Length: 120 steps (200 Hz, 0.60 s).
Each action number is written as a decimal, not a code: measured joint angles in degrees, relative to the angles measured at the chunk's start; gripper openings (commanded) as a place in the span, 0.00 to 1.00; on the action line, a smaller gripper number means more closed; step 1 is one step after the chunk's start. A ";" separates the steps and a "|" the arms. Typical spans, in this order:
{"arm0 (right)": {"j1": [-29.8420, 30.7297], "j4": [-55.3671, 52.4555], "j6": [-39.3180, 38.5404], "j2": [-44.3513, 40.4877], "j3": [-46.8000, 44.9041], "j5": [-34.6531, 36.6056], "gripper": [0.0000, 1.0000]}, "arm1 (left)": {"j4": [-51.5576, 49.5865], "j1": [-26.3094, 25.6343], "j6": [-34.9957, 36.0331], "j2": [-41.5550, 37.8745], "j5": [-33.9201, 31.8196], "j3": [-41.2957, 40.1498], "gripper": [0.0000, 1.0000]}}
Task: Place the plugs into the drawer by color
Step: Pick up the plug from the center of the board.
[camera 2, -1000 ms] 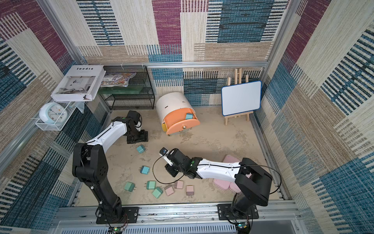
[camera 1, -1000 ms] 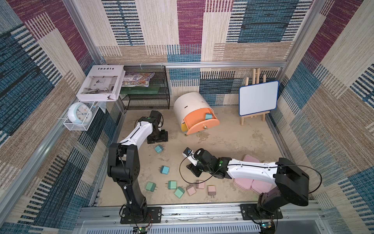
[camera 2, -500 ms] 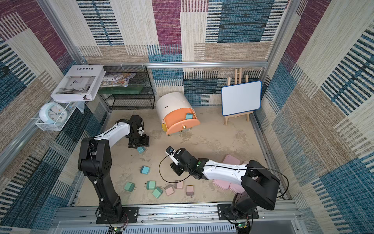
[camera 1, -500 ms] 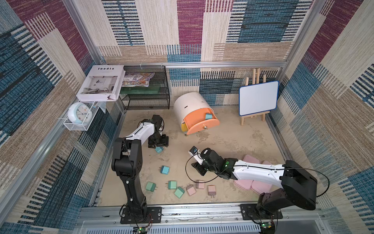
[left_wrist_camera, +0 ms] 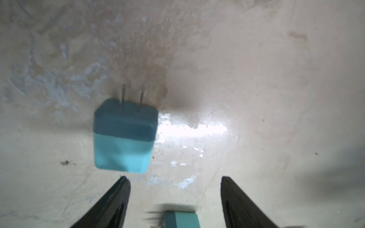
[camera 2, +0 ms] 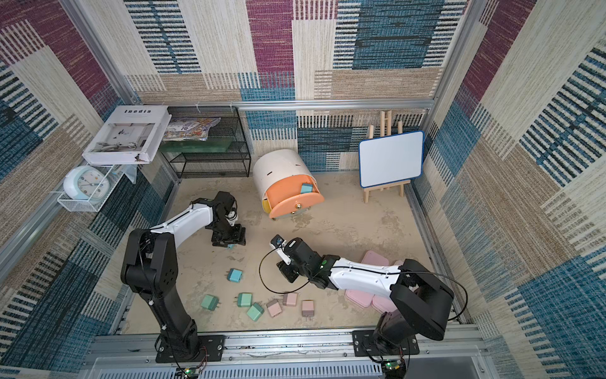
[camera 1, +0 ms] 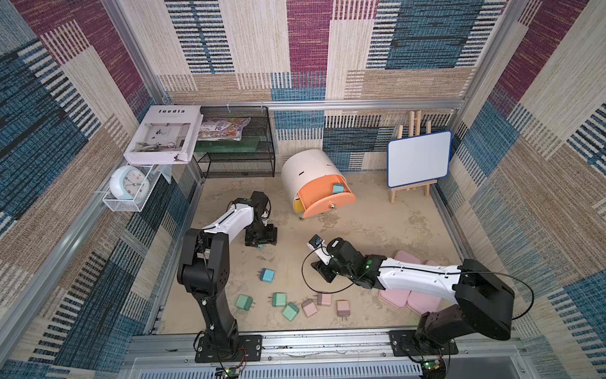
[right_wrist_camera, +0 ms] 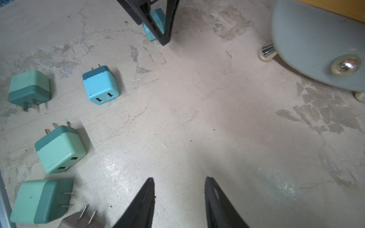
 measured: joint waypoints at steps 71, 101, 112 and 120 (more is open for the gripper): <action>-0.04 1.25 0.02 0.46 -0.28 -1.25 0.46 | -0.02 2.82 -1.88 3.48 -4.22 4.68 0.78; -0.04 1.07 0.02 0.44 -0.68 -1.27 0.46 | -0.17 2.71 -2.14 6.69 -2.89 5.09 0.79; -0.04 1.07 0.02 0.44 -0.68 -1.27 0.46 | -0.11 2.71 -2.34 7.02 -2.62 5.40 0.79; -0.02 1.07 0.00 0.44 -0.68 -1.27 0.46 | -0.11 2.67 -2.34 7.02 -2.25 5.51 0.78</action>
